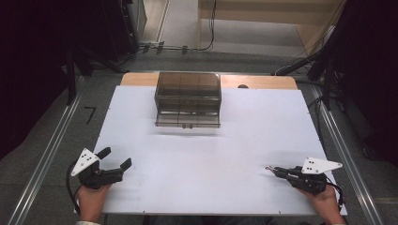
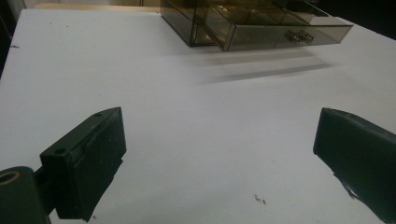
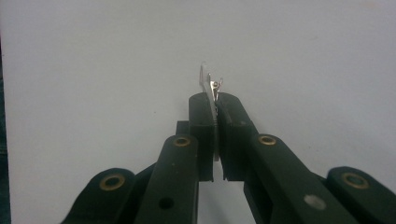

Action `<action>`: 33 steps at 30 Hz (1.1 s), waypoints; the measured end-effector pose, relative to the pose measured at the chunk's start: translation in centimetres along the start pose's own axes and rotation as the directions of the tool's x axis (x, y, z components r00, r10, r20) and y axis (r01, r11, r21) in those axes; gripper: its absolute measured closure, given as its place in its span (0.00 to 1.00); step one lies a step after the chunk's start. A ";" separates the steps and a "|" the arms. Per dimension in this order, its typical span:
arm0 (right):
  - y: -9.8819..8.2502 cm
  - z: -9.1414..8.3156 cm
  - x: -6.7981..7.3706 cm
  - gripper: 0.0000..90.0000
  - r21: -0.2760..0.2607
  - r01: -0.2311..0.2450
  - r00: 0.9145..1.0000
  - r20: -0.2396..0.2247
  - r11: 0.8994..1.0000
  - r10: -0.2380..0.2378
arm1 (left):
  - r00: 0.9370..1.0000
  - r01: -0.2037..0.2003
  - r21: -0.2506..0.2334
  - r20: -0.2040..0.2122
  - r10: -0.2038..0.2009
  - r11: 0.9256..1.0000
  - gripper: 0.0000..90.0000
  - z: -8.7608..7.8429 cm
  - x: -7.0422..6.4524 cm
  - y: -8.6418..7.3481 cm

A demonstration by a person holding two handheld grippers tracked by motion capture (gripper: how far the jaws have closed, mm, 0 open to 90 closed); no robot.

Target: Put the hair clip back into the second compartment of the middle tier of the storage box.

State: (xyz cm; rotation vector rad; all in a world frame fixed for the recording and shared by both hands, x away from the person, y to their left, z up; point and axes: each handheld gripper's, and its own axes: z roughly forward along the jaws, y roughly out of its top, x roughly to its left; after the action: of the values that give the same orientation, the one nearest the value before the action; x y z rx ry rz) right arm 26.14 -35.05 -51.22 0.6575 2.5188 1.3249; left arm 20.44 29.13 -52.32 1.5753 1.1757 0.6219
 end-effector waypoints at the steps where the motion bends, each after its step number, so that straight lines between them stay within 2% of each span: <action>1: 0.2 0.2 0.1 0.93 -0.006 0.000 1.000 -0.002 1.000 0.000 | 1.000 0.001 0.000 0.000 -0.001 1.000 0.03 0.0 0.0 0.0; 9: 1.7 1.3 0.5 0.93 -0.032 0.013 1.000 -0.005 0.999 -0.013 | 1.000 0.001 0.000 0.000 -0.001 1.000 0.03 0.0 0.0 0.0; 13: 3.0 2.3 0.8 0.93 -0.048 0.024 1.000 -0.009 0.999 -0.025 | 1.000 -0.003 -0.001 0.001 0.003 1.000 0.03 0.0 0.0 0.0; 20: 5.2 4.4 1.4 0.93 -0.062 0.032 0.999 0.022 0.998 -0.031 | 1.000 0.000 -0.002 0.000 0.000 1.000 0.03 0.0 0.0 0.0; 25: 6.3 5.4 1.7 0.93 -0.069 0.046 0.999 0.015 0.997 -0.045 | 1.000 -0.002 -0.003 0.003 0.002 1.000 0.03 0.0 0.0 0.0; 33: 7.9 7.3 1.9 0.93 -0.073 0.052 0.998 0.032 0.996 -0.049 | 1.000 0.001 -0.004 0.001 -0.001 1.000 0.03 0.0 0.0 0.0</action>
State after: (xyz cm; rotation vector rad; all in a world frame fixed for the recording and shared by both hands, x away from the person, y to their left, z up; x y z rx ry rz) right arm 29.62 -24.94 -48.83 0.5904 2.4333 1.3722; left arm 20.41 29.15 -52.32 1.5719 1.1734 0.6224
